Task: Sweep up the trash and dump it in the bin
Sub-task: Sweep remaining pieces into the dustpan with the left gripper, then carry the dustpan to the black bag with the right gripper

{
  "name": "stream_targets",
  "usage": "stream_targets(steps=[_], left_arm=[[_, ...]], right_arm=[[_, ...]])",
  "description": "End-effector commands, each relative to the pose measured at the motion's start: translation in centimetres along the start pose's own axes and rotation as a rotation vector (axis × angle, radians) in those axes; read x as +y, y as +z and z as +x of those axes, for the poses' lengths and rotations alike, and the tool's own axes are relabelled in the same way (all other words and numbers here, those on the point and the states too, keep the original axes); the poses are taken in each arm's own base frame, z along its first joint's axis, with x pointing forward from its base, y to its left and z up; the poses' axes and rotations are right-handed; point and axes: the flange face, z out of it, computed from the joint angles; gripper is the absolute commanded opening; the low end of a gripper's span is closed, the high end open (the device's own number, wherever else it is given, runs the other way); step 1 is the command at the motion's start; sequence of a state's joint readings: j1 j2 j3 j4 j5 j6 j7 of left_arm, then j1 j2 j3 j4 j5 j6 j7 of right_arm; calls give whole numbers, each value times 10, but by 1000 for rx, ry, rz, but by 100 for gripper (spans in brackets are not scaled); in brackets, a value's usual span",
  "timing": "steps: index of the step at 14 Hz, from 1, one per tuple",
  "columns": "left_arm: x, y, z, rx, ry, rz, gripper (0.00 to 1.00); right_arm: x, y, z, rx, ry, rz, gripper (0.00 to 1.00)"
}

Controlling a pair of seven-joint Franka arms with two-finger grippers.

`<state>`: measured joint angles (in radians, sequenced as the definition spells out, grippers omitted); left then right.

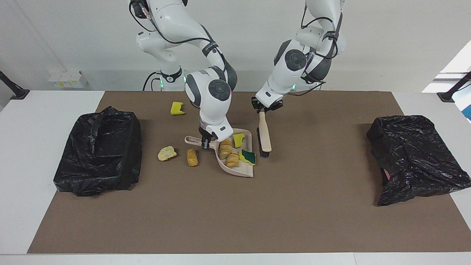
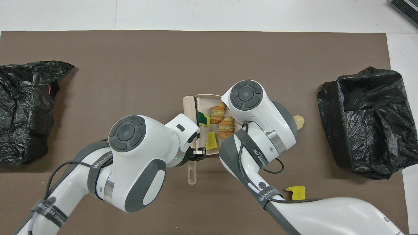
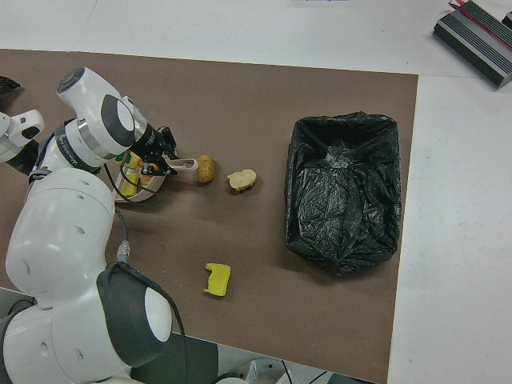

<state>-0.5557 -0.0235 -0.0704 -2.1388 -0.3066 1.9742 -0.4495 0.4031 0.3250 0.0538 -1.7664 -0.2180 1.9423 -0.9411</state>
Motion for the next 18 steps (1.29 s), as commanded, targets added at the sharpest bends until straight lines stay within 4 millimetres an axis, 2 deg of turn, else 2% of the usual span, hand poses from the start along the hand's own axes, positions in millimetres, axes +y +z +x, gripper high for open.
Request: stream_targets(steps=[1,4,6,8,10,13,14,15,18], left_arm=[[-21,13,-45,-11,-55,41,0],[-8,33,-81,-23,-86,76,0],[22,56,-110,-17,-109,102,0],[33,87,-133,29,-132,94,0],[30,107,-139,58,-119,83,0],[29,107,-135,60,-128,80,1],[29,105,-131,60,-134,77,93],[32,101,-127,59,-140,73,100],[15,79,-93,75,-209,39,100]], right_arm=[[8,-24,-53,50,77,-3,0],[24,-37,-112,103,57,6,0],[35,-42,-168,158,62,20,0],[37,-53,-223,163,45,10,0],[39,-56,-279,167,41,-6,0],[40,-45,-356,168,60,-8,0],[39,-40,-379,167,72,-8,0],[36,-37,-400,167,73,-8,0],[26,-26,-455,141,133,-3,0]])
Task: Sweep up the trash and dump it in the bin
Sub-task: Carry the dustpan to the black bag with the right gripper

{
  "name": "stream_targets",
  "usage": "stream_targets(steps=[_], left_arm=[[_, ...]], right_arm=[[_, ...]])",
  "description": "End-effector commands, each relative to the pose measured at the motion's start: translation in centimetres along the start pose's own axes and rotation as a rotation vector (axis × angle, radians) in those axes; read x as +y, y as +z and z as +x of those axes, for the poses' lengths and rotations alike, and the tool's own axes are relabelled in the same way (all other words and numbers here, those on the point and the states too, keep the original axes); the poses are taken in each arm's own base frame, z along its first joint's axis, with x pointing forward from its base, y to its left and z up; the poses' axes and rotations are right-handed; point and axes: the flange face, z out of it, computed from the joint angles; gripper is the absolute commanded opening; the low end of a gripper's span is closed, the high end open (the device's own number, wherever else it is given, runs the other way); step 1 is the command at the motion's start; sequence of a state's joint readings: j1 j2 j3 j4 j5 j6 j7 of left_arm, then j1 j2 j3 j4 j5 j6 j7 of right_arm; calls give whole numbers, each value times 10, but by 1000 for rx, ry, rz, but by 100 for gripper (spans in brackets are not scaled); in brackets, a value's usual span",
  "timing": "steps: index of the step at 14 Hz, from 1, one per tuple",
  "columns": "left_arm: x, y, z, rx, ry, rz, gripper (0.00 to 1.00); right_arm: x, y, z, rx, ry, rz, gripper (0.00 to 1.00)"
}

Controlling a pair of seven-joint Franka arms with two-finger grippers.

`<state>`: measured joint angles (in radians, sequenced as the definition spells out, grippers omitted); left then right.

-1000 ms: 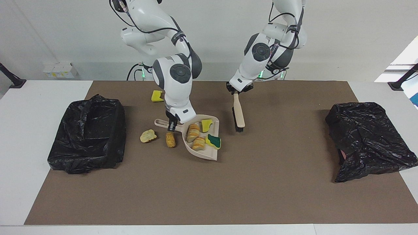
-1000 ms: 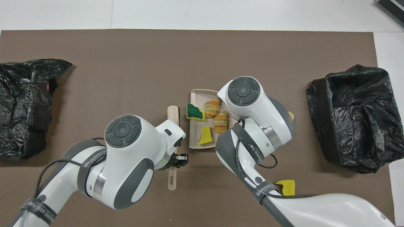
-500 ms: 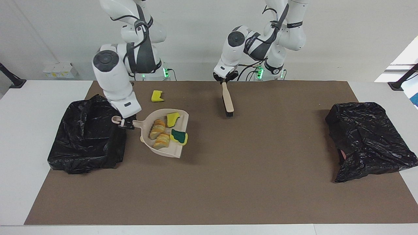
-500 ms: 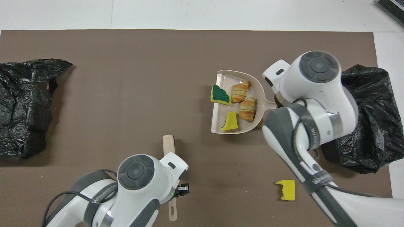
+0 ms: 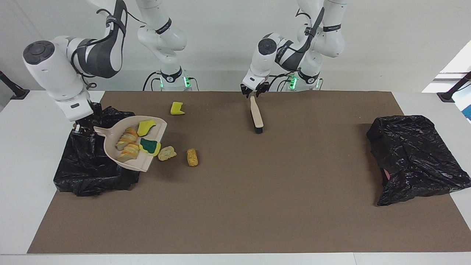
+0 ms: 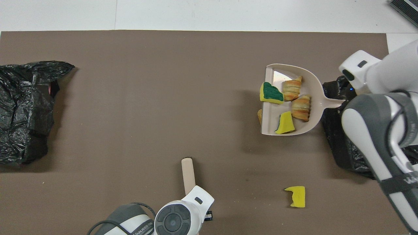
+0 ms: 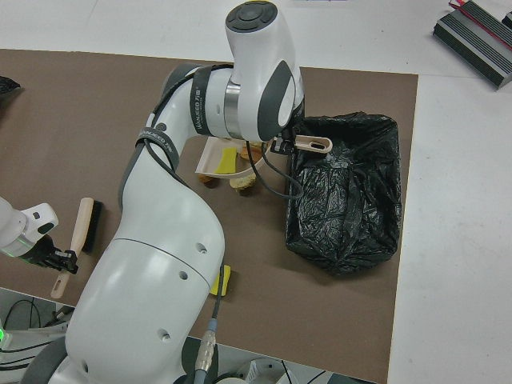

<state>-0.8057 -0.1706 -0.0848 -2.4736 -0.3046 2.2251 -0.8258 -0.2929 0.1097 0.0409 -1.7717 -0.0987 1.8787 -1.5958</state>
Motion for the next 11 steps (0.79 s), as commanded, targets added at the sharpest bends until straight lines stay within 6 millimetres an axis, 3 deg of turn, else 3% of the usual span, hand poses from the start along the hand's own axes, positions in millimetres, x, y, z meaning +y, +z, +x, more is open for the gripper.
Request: stream_targets(steps=[1,4,6,8,11], left_arm=[[-14,-21,35,14,-65,-17,100],[-43,-51,94,-15,-139,-12,100],[-59,-73,123,29,-89,33,100],[-80,-89,149,63,-75,21,100],[-139,-111,198,89,26,-9,100]], right_arm=[[-10,-5,-44,-40,29,-12,0],[-12,-7,-79,-199,21,-27,0],[-11,-11,-91,-308,-8,-41,0],[-8,-16,-88,-466,-84,-40,0],[-3,-21,-71,-598,-155,-48,0]])
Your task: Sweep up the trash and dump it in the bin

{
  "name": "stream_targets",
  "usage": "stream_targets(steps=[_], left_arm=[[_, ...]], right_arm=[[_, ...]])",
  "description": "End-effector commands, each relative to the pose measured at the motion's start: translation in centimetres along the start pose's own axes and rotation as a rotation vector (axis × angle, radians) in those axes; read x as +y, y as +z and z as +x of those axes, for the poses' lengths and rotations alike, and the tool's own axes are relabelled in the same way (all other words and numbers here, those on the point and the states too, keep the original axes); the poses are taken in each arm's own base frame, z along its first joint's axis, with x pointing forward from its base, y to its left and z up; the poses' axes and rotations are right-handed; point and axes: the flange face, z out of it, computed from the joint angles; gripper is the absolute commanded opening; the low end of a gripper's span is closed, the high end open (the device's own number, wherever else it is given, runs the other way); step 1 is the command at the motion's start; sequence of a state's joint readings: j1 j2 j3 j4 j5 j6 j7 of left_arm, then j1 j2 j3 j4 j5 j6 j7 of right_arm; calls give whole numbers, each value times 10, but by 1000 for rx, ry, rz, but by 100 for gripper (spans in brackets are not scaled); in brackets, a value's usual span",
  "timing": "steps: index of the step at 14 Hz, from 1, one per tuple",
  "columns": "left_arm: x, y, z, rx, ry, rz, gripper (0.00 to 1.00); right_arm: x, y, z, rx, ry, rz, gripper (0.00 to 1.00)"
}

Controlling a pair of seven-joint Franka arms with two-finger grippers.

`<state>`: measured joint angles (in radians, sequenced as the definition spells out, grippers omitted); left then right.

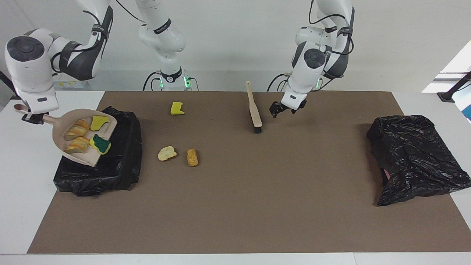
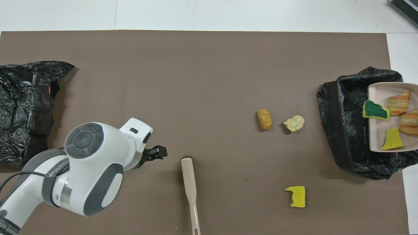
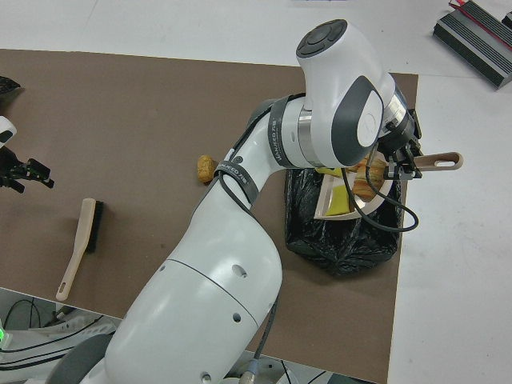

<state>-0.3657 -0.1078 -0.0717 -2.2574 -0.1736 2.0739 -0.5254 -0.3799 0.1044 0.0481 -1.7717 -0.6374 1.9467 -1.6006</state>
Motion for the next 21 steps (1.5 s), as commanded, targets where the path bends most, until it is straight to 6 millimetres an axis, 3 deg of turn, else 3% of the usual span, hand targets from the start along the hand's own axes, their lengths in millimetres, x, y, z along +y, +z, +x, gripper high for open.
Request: stream_targets(steps=[1,4,10,15,16,18,21], left_arm=[[-50,-14,46,15,118,-6,100],[-104,-32,79,48,219,-22,100],[-178,-88,125,134,282,5,100],[-191,-162,139,64,306,45,100],[-194,-175,136,70,297,55,100],[-194,-192,123,74,257,70,100],[-190,-211,103,77,188,81,100]], right_arm=[[1,-17,14,-136,-64,-32,0],[-1,-31,32,-232,-140,-47,0],[-2,-71,72,-435,-300,-120,0],[1,-110,86,-468,-304,-154,0],[0,-117,88,-466,-282,-134,0],[0,-146,110,-473,-272,-157,0],[-1,-171,136,-447,-224,-196,0]])
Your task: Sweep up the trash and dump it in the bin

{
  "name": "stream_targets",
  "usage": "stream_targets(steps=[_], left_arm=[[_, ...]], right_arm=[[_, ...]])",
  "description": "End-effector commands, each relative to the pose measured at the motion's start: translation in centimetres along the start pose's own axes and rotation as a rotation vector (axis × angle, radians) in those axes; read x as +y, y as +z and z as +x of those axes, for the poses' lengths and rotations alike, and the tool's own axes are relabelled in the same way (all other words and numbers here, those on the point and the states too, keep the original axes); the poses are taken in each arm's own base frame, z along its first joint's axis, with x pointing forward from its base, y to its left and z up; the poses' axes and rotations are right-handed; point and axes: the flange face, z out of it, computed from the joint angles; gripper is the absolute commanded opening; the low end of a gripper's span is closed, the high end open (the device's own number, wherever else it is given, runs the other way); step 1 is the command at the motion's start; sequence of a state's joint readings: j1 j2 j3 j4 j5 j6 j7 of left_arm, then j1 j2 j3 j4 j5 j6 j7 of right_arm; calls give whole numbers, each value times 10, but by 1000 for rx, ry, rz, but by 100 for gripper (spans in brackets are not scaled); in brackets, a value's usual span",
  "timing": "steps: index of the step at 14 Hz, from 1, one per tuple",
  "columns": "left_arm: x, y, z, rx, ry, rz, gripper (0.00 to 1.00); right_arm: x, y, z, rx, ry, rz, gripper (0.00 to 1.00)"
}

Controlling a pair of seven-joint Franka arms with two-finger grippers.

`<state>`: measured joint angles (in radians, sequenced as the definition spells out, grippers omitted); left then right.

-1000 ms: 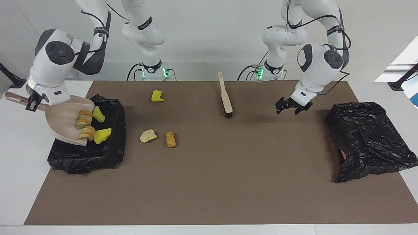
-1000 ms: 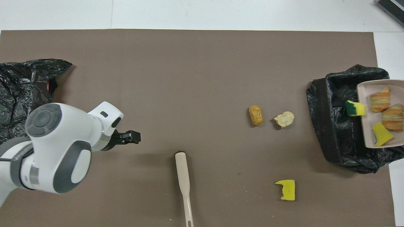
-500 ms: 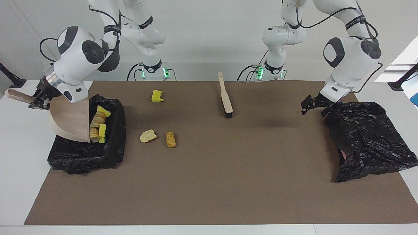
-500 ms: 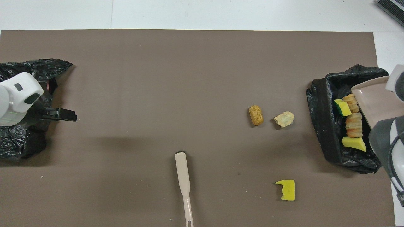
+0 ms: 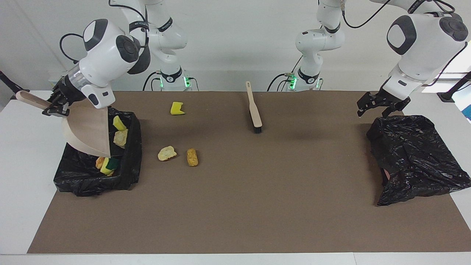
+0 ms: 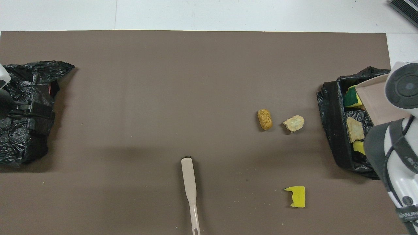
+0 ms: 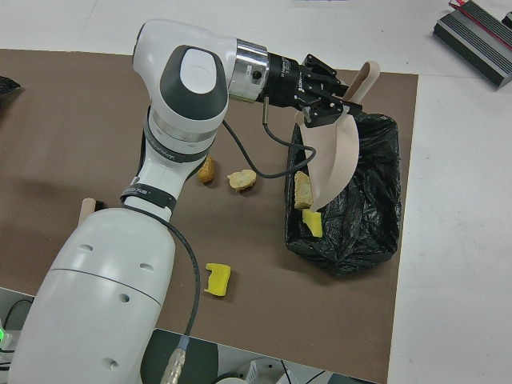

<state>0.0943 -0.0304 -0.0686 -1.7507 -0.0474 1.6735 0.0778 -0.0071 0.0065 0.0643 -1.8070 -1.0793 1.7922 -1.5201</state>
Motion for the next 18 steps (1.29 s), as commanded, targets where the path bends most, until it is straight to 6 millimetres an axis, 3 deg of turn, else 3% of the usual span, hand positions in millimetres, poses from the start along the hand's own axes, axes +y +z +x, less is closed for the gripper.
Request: stream_targets(steps=[1,3,4,7,12,14,16,18], left_arm=[[3,-19,-14,-4,-38,30,100],[3,-20,-16,-13,-43,30,100],[1,-21,-18,-18,-44,30,100],[10,-37,-24,4,-28,33,100],[14,-34,-27,-6,-16,31,100],[18,-34,-31,-28,-9,31,100],[24,-34,-32,-34,12,33,100],[29,-34,-32,-33,45,34,100]], right_arm=[[4,-23,2,53,91,-13,0],[8,-36,3,137,164,-14,0],[12,-48,16,168,197,-1,0],[10,-60,28,259,465,83,0],[18,-91,61,506,848,233,0],[29,-97,69,583,986,327,0],[44,-127,99,596,1088,373,0],[71,-153,112,620,1260,463,0]])
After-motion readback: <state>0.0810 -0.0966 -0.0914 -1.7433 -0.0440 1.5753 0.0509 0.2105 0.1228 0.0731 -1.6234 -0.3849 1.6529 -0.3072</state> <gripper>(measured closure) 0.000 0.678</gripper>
